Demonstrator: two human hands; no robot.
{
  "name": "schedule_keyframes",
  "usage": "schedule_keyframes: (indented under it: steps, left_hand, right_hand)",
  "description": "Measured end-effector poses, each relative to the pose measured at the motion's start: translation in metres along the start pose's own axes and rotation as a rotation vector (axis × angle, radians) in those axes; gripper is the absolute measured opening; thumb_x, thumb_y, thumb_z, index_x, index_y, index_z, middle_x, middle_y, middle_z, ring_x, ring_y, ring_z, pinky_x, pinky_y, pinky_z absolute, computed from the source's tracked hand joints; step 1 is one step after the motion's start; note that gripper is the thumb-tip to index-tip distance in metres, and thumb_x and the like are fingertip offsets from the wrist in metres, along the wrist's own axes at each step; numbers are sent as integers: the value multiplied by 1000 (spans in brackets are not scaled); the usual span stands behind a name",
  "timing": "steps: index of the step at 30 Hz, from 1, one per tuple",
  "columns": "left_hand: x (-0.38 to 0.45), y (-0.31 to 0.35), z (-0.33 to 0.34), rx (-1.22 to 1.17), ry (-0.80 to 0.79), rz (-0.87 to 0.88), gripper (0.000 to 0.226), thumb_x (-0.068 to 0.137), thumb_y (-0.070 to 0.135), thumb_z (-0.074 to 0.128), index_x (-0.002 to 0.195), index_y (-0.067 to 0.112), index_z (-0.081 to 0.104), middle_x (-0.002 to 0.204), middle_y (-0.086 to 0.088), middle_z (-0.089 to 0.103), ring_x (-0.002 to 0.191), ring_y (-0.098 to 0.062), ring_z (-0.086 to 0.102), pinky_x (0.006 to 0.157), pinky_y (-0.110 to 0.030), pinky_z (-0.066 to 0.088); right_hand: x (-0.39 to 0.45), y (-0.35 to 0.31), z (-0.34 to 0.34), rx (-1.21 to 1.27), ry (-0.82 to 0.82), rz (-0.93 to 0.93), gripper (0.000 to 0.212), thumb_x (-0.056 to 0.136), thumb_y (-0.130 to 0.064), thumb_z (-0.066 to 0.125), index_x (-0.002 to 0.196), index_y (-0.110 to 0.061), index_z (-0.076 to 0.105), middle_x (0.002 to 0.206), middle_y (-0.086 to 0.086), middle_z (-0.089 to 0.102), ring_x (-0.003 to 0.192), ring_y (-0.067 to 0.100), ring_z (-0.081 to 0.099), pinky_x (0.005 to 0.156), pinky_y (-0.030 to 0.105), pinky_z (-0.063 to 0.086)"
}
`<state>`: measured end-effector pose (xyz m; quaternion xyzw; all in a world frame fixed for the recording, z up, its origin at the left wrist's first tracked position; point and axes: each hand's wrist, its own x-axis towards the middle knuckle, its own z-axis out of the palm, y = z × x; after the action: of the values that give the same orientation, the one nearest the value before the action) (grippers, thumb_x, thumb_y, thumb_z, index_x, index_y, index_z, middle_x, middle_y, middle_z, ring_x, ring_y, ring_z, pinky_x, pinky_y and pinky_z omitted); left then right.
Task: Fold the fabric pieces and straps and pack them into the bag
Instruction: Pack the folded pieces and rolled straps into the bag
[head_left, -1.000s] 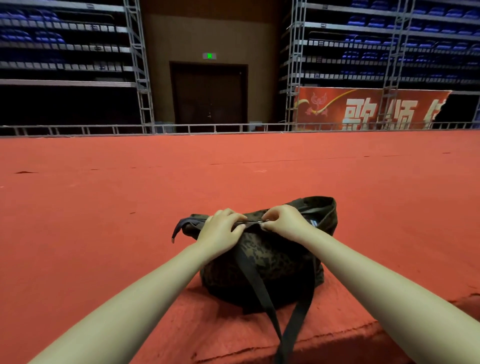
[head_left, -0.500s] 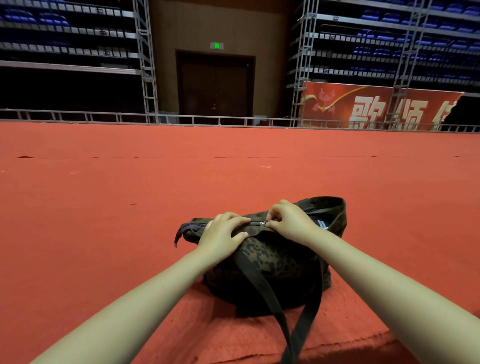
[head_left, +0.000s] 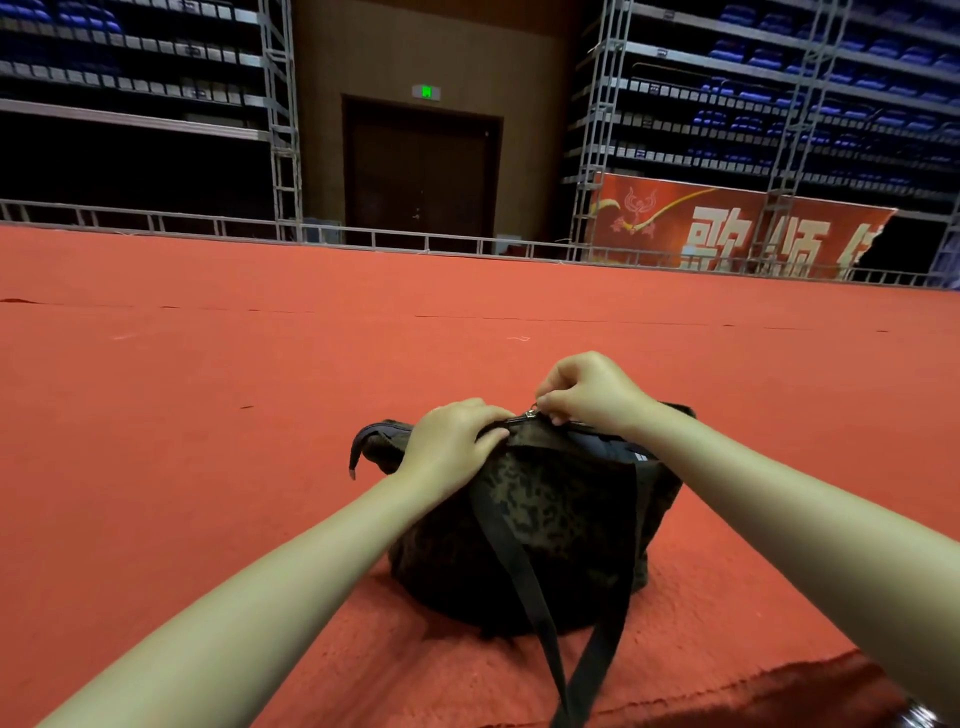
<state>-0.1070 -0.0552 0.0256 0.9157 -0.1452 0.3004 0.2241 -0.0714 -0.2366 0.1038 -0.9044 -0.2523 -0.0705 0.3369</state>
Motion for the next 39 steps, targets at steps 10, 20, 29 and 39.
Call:
schedule_keyframes:
  steps: [10,20,29,39]
  left_hand:
    - [-6,-21,-9,-48,-43,-124,25,93,28,56,115,32,66,100,5,63,100,-18,58,80,-35,47]
    - [-9,-6,-3,22,-125,-59,30,95,30,51,124,38,58,102,6,59,98,-17,57,78,-36,48]
    - [-18,-21,-17,245,-422,-114,83,78,73,49,147,39,19,129,5,50,119,-20,46,97,-38,39]
    - [-23,-8,-18,107,-326,-109,60,91,55,47,144,34,31,132,5,51,125,-18,42,103,-37,35]
  right_hand:
    - [-30,85,-64,-270,296,250,11,79,-5,66,73,-14,66,86,11,70,80,24,60,68,30,41]
    - [-35,111,-53,-405,487,211,21,76,1,54,93,-6,64,97,18,63,100,37,54,78,38,41]
    - [-38,92,-14,-632,-60,-195,96,70,-85,39,148,-30,28,148,2,37,142,22,22,113,42,21]
    - [-32,80,16,-175,28,-183,35,88,-40,64,119,-25,64,115,-13,66,106,6,59,91,28,43]
